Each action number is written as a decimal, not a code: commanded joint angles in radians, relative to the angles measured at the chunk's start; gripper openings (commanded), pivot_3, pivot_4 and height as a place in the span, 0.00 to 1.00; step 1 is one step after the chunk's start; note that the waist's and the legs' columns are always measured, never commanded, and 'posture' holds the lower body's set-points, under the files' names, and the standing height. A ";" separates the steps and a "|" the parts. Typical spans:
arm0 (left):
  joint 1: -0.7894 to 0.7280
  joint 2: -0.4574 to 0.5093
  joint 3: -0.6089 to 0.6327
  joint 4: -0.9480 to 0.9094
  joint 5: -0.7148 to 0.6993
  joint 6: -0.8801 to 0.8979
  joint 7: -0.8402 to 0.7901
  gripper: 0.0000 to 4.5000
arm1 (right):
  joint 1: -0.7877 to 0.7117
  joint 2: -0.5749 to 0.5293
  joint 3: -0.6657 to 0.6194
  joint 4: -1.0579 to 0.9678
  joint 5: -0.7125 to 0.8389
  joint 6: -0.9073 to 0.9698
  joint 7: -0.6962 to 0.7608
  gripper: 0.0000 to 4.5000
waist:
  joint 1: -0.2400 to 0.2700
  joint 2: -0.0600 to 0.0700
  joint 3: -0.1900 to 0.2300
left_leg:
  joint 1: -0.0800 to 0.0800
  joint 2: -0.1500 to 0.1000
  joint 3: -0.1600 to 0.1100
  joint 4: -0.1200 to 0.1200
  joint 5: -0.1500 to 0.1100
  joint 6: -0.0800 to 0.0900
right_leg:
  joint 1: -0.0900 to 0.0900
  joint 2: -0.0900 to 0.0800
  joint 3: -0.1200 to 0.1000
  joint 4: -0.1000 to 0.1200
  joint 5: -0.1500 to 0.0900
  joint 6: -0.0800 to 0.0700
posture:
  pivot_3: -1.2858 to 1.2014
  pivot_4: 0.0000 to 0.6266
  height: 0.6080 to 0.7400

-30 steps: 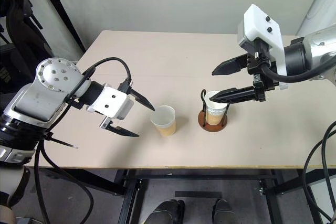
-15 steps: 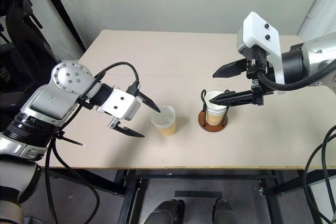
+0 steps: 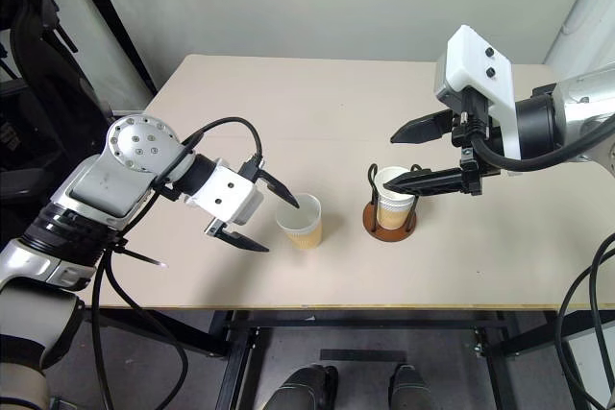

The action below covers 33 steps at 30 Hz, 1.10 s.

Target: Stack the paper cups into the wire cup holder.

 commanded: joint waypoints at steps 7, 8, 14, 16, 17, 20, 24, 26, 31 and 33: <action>0.015 -0.023 -0.008 0.038 0.046 -0.061 -0.032 1.00 | -0.023 -0.007 -0.027 0.006 -0.003 -0.013 0.005 0.75 | 0.001 0.000 0.000 | 0.000 0.000 0.000 0.000 0.000 0.000 | 0.000 0.000 0.000 0.000 0.000 0.000 | 0.52 0.24 1.00; 0.013 -0.029 -0.008 0.049 0.054 -0.070 -0.032 1.00 | -0.025 -0.006 -0.026 0.006 -0.003 -0.012 0.004 0.75 | 0.001 0.000 0.000 | 0.000 0.000 0.000 0.000 0.000 0.000 | 0.000 0.000 0.000 0.000 0.000 0.000 | 0.52 0.24 1.00; 0.008 -0.100 -0.001 0.130 0.130 -0.145 -0.005 0.96 | -0.031 -0.004 -0.026 0.007 -0.003 -0.007 -0.001 0.75 | 0.002 0.000 0.000 | 0.000 0.000 0.000 0.000 0.000 0.000 | 0.000 0.000 0.000 0.000 0.000 0.000 | 0.52 0.24 1.00; 0.001 -0.135 0.003 0.153 0.150 -0.150 0.010 0.86 | -0.032 -0.006 -0.027 0.006 -0.002 -0.006 -0.001 0.75 | 0.002 0.000 0.000 | 0.000 0.000 0.000 0.001 0.000 0.000 | 0.000 0.000 0.000 0.000 0.000 0.000 | 0.52 0.24 1.00; 0.000 -0.149 0.007 0.158 0.153 -0.151 0.011 0.79 | -0.032 -0.008 -0.028 0.006 -0.001 -0.006 0.000 0.75 | 0.002 0.000 0.000 | 0.000 0.000 0.000 0.001 0.000 0.000 | 0.000 0.000 0.000 0.000 0.000 0.000 | 0.52 0.24 1.00; -0.010 -0.173 0.020 0.154 0.141 -0.127 -0.012 0.54 | -0.031 -0.013 -0.031 0.005 0.001 -0.004 0.002 0.75 | 0.002 0.000 0.000 | 0.000 0.000 0.000 0.001 0.000 0.000 | 0.000 0.000 0.000 0.000 0.001 0.001 | 0.52 0.24 1.00; -0.054 -0.148 0.006 0.133 0.075 -0.040 -0.032 0.22 | -0.020 -0.033 -0.033 0.005 0.002 -0.003 0.018 0.75 | 0.002 0.000 0.000 | 0.000 0.000 0.000 0.001 0.000 0.000 | 0.000 0.000 0.000 0.000 0.001 0.002 | 0.52 0.24 1.00; -0.087 -0.115 -0.016 0.121 0.031 0.002 -0.032 0.06 | -0.012 -0.050 -0.033 0.009 -0.002 -0.008 0.032 0.75 | 0.002 0.000 0.000 | -0.001 0.000 0.000 0.001 0.000 0.000 | 0.000 0.000 0.000 0.000 0.001 0.002 | 0.52 0.24 1.00; -0.157 -0.002 -0.094 -0.007 -0.187 0.199 -0.032 0.01 | 0.006 -0.089 -0.020 0.040 -0.030 -0.039 0.069 0.75 | 0.002 0.000 0.000 | -0.001 0.000 0.000 0.001 0.000 0.000 | 0.000 0.000 0.000 -0.001 0.001 0.003 | 0.52 0.24 1.00; -0.197 0.029 -0.119 -0.040 -0.258 0.261 -0.032 0.01 | 0.011 -0.098 -0.012 0.062 -0.050 -0.061 0.082 0.75 | 0.004 0.000 0.000 | -0.001 0.000 0.000 0.001 0.000 0.000 | 0.000 -0.001 0.000 -0.001 0.001 0.003 | 0.52 0.24 1.00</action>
